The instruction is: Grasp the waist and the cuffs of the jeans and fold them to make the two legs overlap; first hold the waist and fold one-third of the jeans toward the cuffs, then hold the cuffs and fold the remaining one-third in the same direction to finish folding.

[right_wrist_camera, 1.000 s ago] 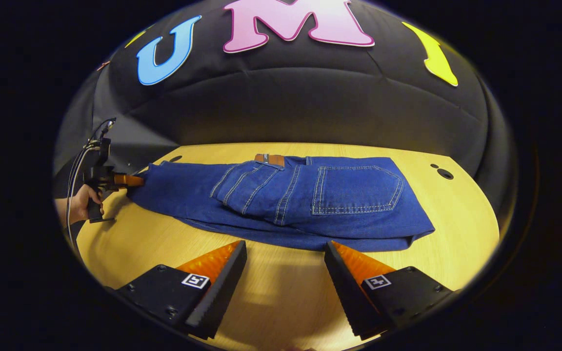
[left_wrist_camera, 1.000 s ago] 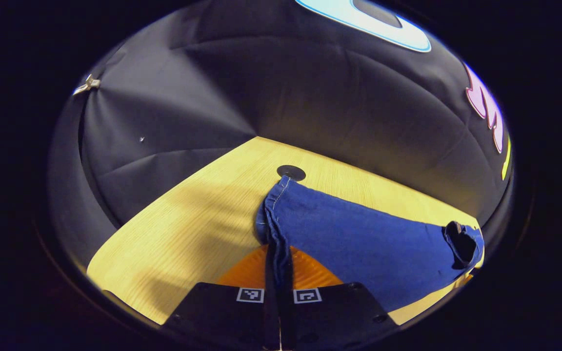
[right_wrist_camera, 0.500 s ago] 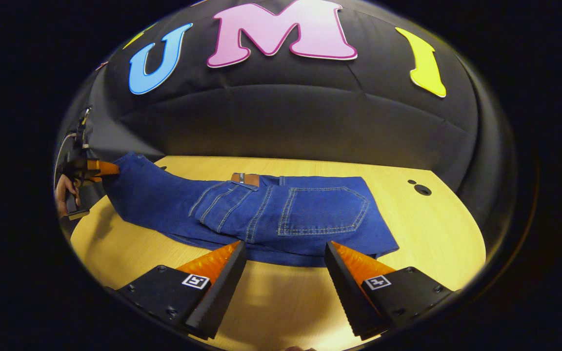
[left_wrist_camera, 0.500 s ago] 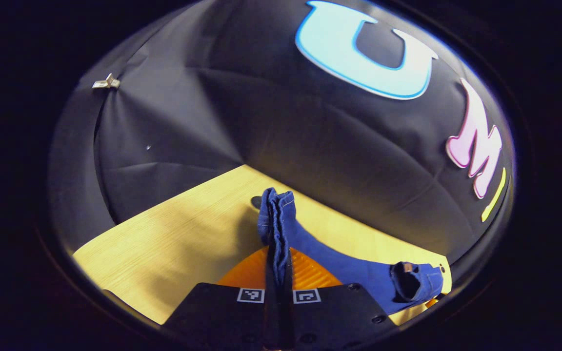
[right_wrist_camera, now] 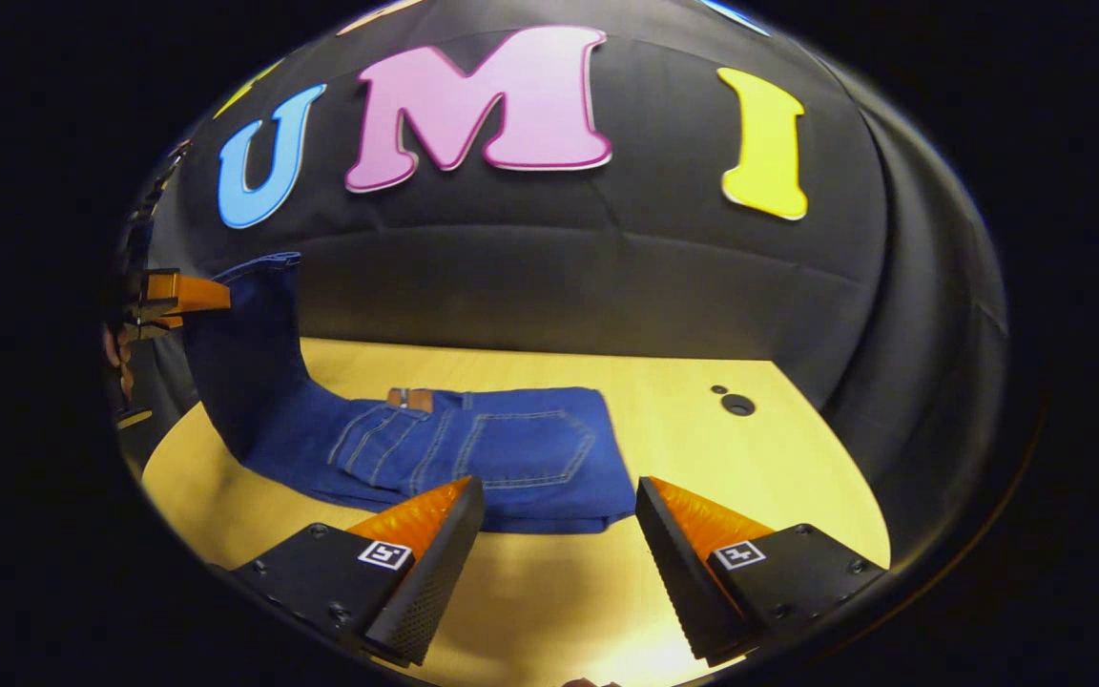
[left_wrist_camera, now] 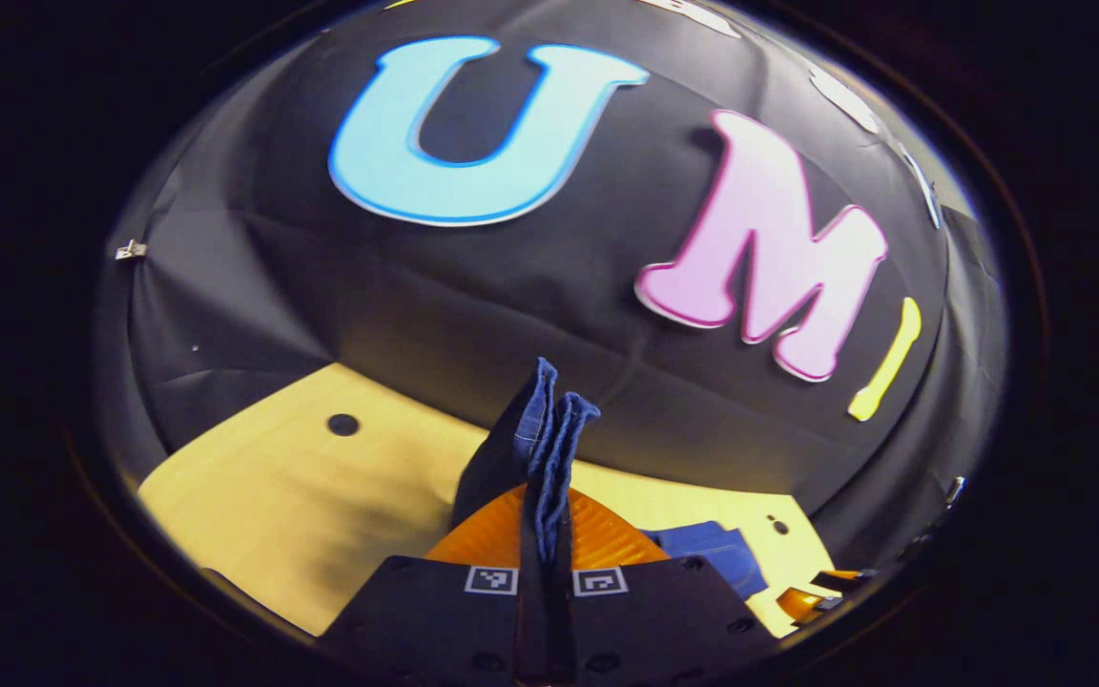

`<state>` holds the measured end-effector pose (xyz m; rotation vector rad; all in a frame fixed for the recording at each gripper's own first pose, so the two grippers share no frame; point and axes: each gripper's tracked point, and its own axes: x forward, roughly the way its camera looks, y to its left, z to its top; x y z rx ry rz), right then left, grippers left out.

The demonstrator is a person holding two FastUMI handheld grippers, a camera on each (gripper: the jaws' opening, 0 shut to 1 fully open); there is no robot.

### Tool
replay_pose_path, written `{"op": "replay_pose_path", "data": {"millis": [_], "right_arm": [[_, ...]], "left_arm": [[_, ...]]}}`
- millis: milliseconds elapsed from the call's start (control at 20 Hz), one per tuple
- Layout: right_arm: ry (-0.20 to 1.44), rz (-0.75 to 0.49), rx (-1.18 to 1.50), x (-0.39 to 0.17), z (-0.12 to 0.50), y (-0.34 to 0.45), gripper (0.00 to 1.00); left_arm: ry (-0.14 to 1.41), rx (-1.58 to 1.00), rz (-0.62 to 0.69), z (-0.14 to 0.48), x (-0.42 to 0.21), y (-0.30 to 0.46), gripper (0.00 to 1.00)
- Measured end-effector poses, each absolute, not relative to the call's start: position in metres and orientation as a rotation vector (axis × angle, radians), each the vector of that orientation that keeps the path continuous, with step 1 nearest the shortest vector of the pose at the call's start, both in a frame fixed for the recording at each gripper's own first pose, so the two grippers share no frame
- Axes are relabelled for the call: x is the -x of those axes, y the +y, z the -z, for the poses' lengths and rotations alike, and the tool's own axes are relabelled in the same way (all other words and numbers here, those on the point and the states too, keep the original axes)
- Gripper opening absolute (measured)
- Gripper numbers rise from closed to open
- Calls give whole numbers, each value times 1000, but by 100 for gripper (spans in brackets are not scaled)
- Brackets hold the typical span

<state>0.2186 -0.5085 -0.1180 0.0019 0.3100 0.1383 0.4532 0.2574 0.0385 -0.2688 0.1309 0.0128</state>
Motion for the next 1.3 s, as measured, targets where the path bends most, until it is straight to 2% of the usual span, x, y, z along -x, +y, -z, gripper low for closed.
{"op": "replay_pose_path", "data": {"millis": [50,200,400,500,650,700,800,1000,1050,1300], "right_arm": [[305,-118,-7,-219,114,-521,98],[312,-73,-14,-213,113,-552,98],[342,-26,-4,-196,118,-589,98],[360,0,-31,-189,119,-602,98],[376,8,-39,-180,123,-606,98],[388,11,-27,-177,127,-606,98],[409,1,-35,-173,129,-599,98],[395,-39,-69,-163,118,-578,98],[398,-43,-90,-159,115,-574,98],[317,-54,-134,-134,64,-561,98]], "left_arm": [[137,279,23,-39,-457,229,7],[160,272,149,-27,-477,138,6],[241,289,277,16,-506,41,7],[313,278,303,52,-520,12,7],[431,230,247,110,-534,-5,10],[479,236,268,128,-535,-14,12],[546,236,285,147,-526,-21,25],[459,223,290,121,-504,-7,90],[437,222,291,110,-497,-1,96],[259,253,301,30,-425,27,96]]}}
